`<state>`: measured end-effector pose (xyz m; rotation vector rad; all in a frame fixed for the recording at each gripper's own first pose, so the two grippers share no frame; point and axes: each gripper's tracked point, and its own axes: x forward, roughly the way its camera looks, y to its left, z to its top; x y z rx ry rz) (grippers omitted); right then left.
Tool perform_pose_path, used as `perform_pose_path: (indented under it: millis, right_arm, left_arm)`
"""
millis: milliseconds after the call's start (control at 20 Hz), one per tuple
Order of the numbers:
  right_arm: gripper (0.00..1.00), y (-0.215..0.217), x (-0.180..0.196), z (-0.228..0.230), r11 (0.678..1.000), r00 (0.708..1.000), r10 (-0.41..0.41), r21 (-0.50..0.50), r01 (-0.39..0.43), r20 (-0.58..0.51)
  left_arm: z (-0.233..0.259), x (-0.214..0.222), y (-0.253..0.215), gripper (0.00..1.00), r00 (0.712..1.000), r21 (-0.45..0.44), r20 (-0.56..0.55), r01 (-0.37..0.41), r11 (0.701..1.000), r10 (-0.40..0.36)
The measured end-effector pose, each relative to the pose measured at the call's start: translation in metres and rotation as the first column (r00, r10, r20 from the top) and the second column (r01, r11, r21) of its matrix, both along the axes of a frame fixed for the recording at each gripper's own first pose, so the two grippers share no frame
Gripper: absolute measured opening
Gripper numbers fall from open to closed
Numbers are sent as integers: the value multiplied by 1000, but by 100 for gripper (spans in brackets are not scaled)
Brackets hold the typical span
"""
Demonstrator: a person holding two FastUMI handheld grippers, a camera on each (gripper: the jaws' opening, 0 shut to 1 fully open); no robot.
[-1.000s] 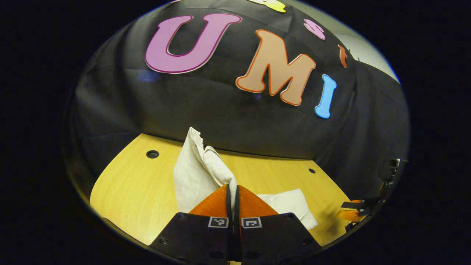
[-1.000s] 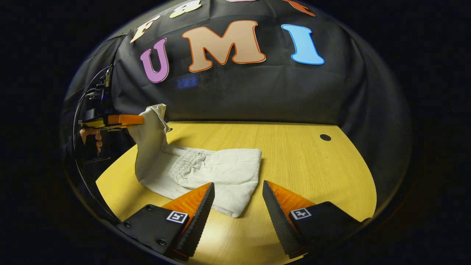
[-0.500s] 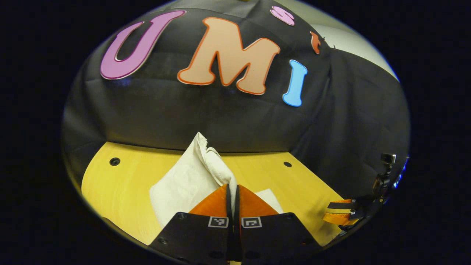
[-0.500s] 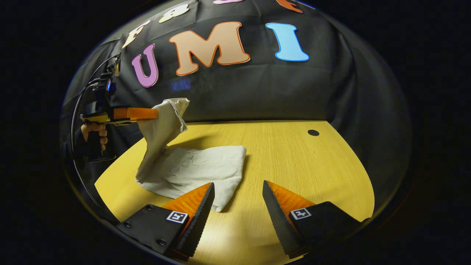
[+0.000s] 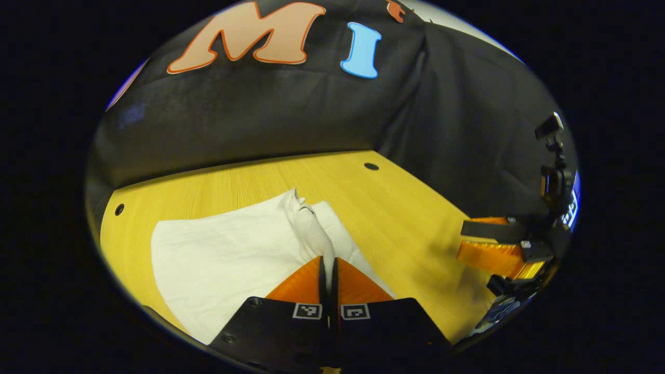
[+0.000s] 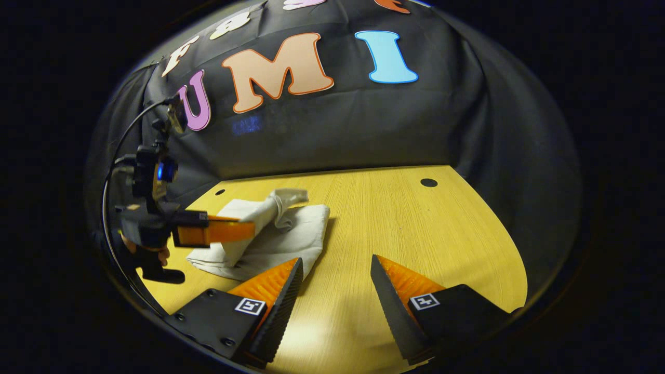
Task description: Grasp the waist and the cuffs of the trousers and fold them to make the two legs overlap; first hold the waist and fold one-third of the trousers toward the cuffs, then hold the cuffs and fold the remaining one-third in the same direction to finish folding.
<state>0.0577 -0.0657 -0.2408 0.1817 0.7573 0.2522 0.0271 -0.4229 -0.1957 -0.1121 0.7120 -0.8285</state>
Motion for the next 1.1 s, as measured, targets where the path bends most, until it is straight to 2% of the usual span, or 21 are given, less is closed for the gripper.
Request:
perform_pose_path:
  millis: [50,100,150,200,300,450,550,700,800,950,1000,1100]
  right_arm:
    - [86,2,2,1,1000,1000,1,12,-1,1]
    - [86,4,8,5,1000,1000,0,23,0,11]
    - [78,6,11,11,1000,1000,-1,24,0,27]
    - [88,9,13,17,1000,999,2,27,-3,42]
    - [88,17,17,27,999,998,13,35,-15,68]
    - [94,31,24,49,999,992,25,39,-30,121]
    - [96,43,28,63,999,986,28,23,-32,163]
    - [96,61,30,92,1000,970,24,-3,-24,240]
    - [96,76,31,115,1000,956,20,-9,-18,294]
    - [96,105,31,148,1000,931,3,1,-3,365]
    - [96,116,30,160,1000,921,-6,5,5,390]
    - [96,133,28,173,1000,911,-18,13,14,411]
  left_arm:
    - [-3,-6,-7,2,1000,5,6,11,1000,-11]
    - [3,-14,-11,21,1000,-19,3,18,1000,-18]
    - [10,-16,-11,40,1000,-34,17,16,999,-15]
    - [20,-17,-4,59,999,-45,45,16,999,-14]
    - [38,-11,17,98,992,-41,121,-18,999,22]
    - [67,6,63,98,967,-26,214,-134,991,137]
    - [83,20,105,98,933,-25,269,-243,970,240]
    - [95,33,177,98,865,-26,317,-402,915,389]
    - [99,33,221,98,831,-31,315,-475,880,459]
    - [107,32,293,98,773,-28,327,-566,824,543]
    - [113,34,320,98,740,-31,353,-602,798,572]
    - [127,38,349,96,703,-45,399,-626,778,588]
